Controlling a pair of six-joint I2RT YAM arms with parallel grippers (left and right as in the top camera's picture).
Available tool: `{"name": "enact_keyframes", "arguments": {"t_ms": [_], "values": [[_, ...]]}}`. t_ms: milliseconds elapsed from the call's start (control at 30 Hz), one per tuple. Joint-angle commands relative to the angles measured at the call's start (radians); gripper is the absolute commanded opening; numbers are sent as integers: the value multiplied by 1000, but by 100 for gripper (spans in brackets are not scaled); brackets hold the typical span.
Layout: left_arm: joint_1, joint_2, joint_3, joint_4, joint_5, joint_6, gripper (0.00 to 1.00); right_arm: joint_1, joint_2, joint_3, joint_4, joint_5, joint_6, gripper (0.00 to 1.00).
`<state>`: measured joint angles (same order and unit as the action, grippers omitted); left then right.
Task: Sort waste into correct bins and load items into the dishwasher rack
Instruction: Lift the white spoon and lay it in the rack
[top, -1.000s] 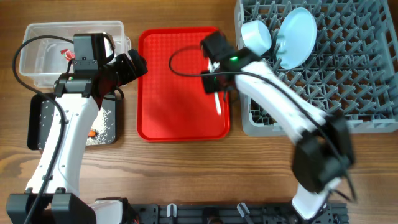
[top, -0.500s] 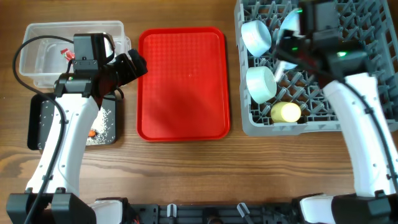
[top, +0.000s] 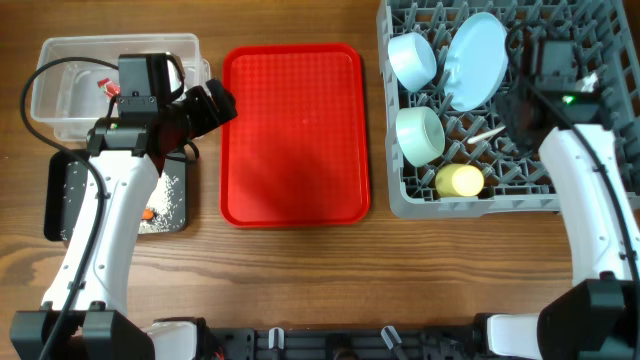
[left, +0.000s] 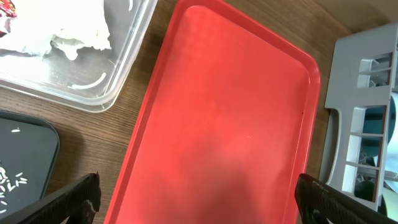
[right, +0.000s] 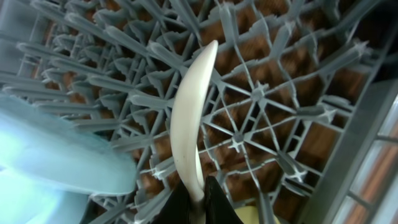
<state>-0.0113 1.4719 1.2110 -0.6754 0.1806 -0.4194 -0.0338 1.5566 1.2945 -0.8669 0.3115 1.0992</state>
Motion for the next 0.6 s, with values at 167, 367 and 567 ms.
{"name": "enact_keyframes", "arguments": {"t_ms": [167,367,567], "values": [[-4,6,10,3,-6,20,100,2,9,-114,128,-34,108,17],[-4,6,10,3,-6,20,100,2,9,-114,148,-70,114,92],[-4,6,10,3,-6,20,100,2,-5,-114,148,-85,-27,100]]}}
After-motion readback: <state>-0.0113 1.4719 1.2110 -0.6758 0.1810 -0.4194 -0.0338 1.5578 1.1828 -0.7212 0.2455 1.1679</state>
